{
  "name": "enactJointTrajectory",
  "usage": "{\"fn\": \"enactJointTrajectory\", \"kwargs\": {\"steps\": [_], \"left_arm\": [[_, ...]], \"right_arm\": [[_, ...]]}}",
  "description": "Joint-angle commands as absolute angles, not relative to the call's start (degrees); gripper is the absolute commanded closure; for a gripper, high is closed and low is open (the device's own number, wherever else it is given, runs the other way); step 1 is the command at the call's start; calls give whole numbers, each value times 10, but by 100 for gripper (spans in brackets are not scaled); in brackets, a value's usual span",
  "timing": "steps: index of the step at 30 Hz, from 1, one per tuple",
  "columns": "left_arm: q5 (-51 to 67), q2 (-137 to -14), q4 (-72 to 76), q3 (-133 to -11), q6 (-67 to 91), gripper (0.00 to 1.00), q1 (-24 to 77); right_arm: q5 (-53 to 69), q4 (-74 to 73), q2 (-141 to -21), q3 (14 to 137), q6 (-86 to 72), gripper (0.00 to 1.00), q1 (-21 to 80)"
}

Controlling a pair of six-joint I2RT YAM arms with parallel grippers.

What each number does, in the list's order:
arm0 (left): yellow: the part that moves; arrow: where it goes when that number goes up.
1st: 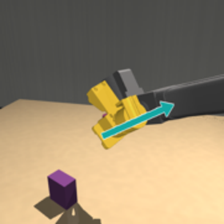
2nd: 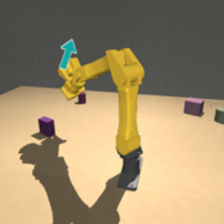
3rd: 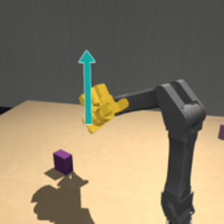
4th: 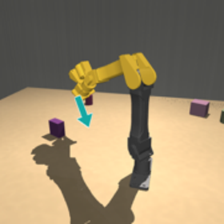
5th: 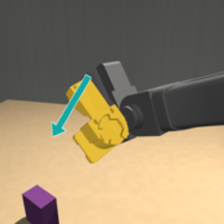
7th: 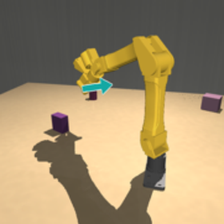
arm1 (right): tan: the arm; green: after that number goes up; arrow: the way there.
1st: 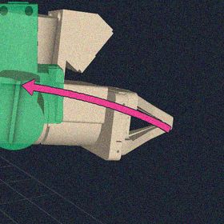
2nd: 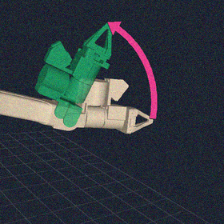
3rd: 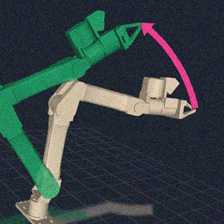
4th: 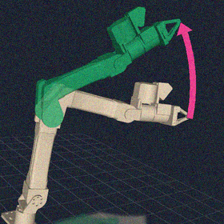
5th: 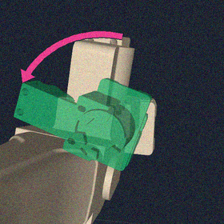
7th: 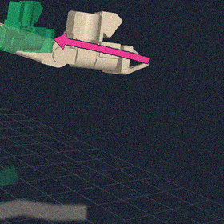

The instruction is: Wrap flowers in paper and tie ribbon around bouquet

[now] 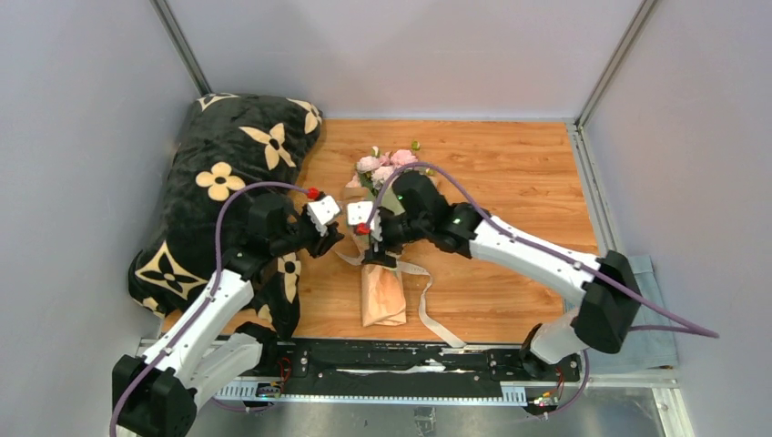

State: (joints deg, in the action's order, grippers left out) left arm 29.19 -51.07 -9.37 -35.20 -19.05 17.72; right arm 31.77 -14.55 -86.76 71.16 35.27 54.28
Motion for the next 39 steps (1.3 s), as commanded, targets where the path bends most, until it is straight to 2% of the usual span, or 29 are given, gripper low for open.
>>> {"fn": "enactJointTrajectory", "kwargs": {"steps": [1,4,7,16,18,20,22,26,29,32,33,35,39], "left_arm": [[310,-504,-172,-385,-372,58,266],[231,-514,-188,-408,-428,58,401],[208,-570,-205,-439,-457,58,466],[166,-691,-163,-446,-529,48,515],[151,-702,-152,-446,-526,48,515],[142,-708,-137,-445,-521,48,516],[134,-716,-128,-440,-521,51,519],[114,-727,-127,-426,-529,56,522],[114,-730,-131,-419,-532,57,522],[114,-731,-125,-413,-537,58,522],[111,-732,-122,-410,-537,59,523],[101,-733,-109,-406,-532,65,523],[81,-733,-79,-400,-488,84,522]], "right_arm": [[343,-145,-797,667,236,28,467],[347,-86,-789,604,92,38,375],[378,-37,-823,564,4,46,332],[447,25,-932,556,-39,47,330],[451,28,-946,557,-40,52,329],[449,28,-955,558,-39,61,329],[448,25,-962,558,-36,66,329],[446,16,-967,557,-33,68,330],[450,10,-966,557,-32,80,329],[455,2,-963,562,-28,98,329],[457,-6,-960,564,-27,100,329],[457,-20,-951,564,-26,100,329],[448,-34,-919,553,-20,100,329]]}}
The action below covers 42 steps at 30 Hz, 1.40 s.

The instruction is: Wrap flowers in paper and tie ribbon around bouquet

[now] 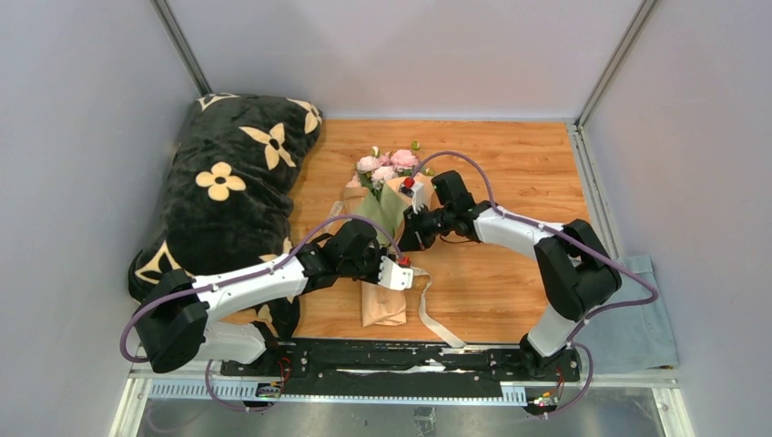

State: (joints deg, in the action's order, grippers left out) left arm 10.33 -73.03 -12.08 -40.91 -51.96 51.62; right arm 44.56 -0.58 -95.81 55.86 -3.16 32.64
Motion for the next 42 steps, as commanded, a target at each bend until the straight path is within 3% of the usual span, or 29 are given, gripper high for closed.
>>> {"fn": "enactJointTrajectory", "kwargs": {"steps": [1,4,10,14,16,18,22,24,27,29,32,42], "left_arm": [[75,-732,-73,-400,-472,89,522],[58,-729,-64,-400,-394,100,520],[64,-718,-48,-410,-211,100,477],[82,-723,-25,-400,-184,100,466],[98,-728,-6,-388,-183,100,466],[104,-730,14,-376,-177,100,465],[97,-730,23,-368,-181,100,466],[94,-730,25,-366,-183,100,466],[99,-730,29,-364,-180,100,466],[99,-732,31,-364,-179,100,466],[99,-732,29,-368,-182,100,466],[95,-737,27,-371,-192,100,466]], "right_arm": [[449,-33,-913,548,-19,100,330],[465,-15,-882,526,-25,100,329],[488,-5,-864,510,-37,100,330],[525,23,-869,513,-36,100,331],[541,20,-881,522,-29,90,332],[546,-33,-889,548,-6,69,323],[527,-73,-851,558,25,50,279],[504,-71,-837,554,20,49,259],[452,-45,-857,548,-12,54,255],[445,-43,-894,554,-27,70,256],[441,-40,-936,562,-19,81,266],[571,61,-973,546,-32,84,301]]}}
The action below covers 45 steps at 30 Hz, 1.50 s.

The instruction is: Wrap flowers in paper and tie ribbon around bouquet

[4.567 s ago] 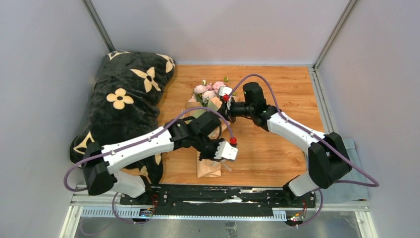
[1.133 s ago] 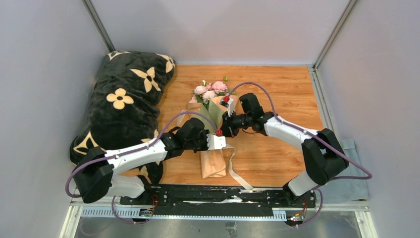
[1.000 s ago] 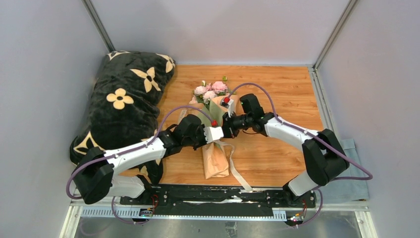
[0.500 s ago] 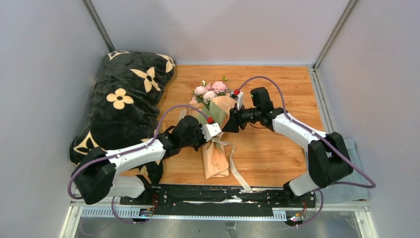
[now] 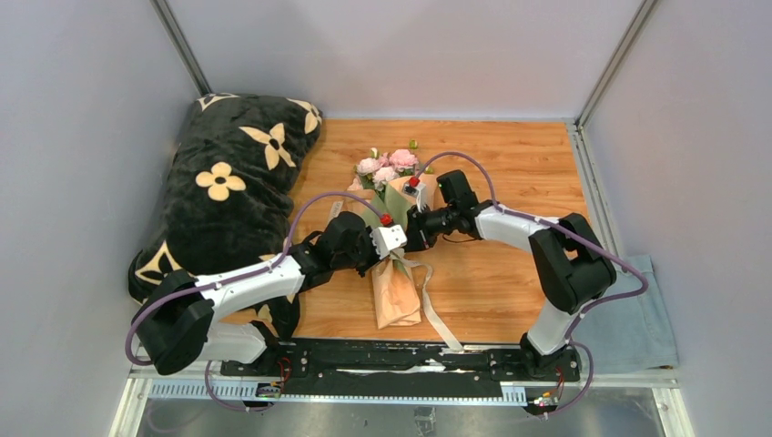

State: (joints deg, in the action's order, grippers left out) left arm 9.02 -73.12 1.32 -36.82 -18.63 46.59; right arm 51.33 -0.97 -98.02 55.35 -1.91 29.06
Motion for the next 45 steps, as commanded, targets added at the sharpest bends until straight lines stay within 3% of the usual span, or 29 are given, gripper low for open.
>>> {"fn": "enactJointTrajectory", "kwargs": {"steps": [1,7,17,31,33,37,39,45], "left_arm": [[94,-738,27,-371,-193,100,466],[88,-741,34,-373,-197,100,466],[67,-748,36,-368,-198,100,465],[79,-749,46,-368,-186,100,465],[79,-748,49,-369,-182,100,465],[74,-747,48,-369,-177,100,464],[74,-744,44,-369,-177,98,461],[74,-733,29,-360,-213,72,454]], "right_arm": [[572,70,-974,544,-35,83,301],[601,98,-1003,552,-40,80,302],[648,57,-1007,557,23,64,319],[588,125,-1011,541,3,57,338],[584,127,-1009,540,3,61,338],[591,101,-1010,548,9,83,338],[593,72,-1002,548,32,89,337],[609,26,-987,548,72,96,336]]}}
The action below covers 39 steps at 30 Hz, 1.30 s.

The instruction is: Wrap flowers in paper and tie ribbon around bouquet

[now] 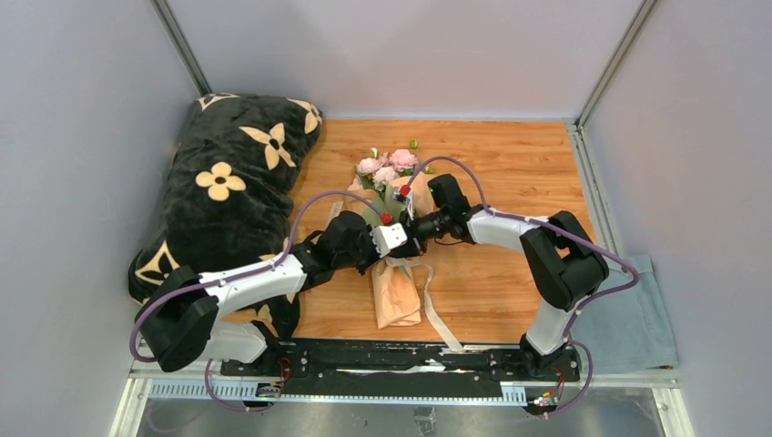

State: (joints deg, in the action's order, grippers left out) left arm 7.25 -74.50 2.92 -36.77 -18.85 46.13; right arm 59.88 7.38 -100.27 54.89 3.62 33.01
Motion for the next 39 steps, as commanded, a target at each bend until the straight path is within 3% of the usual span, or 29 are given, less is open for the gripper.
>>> {"fn": "enactJointTrajectory", "kwargs": {"steps": [1,5,10,18,25,39], "left_arm": [[83,-727,17,-362,-234,69,454],[131,-689,-54,-369,-341,59,455],[194,-652,-99,-359,-483,57,454],[221,-658,-73,-397,-597,68,454],[210,-692,-106,-400,-738,69,460],[151,-739,-34,-391,-753,73,487]], "right_arm": [[608,20,-989,552,74,96,336],[605,16,-989,558,71,95,335],[611,15,-990,562,69,91,334],[616,11,-985,563,67,83,333],[630,12,-987,561,65,80,331],[645,14,-991,563,63,79,327]]}}
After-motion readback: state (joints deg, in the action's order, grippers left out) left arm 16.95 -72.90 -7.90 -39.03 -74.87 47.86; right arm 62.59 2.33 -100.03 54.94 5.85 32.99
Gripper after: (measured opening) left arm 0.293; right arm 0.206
